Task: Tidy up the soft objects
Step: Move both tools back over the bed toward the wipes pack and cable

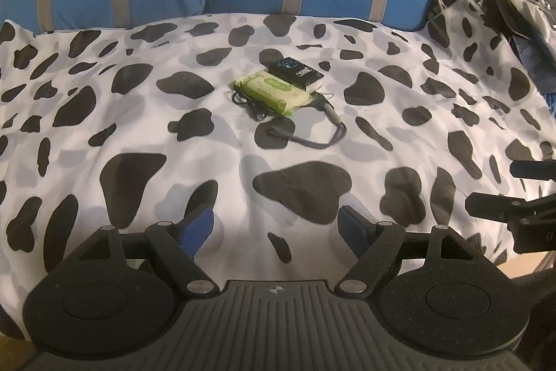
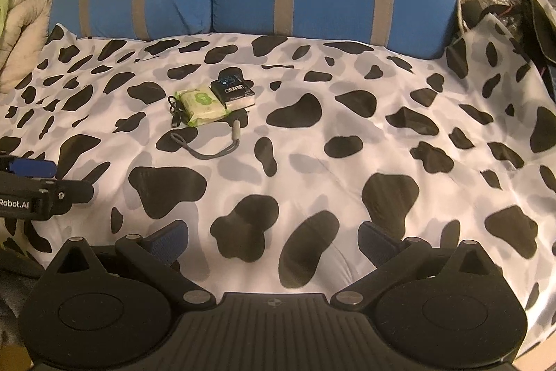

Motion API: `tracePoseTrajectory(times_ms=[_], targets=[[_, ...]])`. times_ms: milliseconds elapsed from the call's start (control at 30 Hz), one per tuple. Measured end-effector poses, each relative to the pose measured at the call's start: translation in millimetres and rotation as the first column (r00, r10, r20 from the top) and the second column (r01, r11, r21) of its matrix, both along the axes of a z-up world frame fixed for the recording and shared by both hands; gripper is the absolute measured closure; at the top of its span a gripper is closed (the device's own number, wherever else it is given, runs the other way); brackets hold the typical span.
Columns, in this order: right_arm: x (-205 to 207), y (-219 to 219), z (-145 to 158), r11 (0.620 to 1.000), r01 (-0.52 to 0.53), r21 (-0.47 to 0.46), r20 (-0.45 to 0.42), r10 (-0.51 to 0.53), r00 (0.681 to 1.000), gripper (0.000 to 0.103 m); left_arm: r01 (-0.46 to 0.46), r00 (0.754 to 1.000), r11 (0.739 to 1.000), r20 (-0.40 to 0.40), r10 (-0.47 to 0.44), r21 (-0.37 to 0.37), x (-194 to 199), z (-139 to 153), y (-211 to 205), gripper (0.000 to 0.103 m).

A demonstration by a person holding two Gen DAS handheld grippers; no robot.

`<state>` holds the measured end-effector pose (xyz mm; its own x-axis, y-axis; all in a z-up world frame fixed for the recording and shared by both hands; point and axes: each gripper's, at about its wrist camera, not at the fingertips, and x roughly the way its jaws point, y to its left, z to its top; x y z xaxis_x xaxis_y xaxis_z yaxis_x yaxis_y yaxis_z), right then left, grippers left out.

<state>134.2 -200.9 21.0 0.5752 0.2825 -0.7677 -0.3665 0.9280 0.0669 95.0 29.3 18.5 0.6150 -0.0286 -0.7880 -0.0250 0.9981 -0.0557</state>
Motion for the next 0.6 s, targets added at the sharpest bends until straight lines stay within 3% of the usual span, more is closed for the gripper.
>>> tracePoseTrajectory(times_ms=[600], targets=[[49, 22, -13, 0.997, -0.070, -0.019, 0.000, 0.070, 0.998, 0.000, -0.006, 0.999, 1.000, 0.034, 0.006, 0.006, 49, -2, 13, 0.025]])
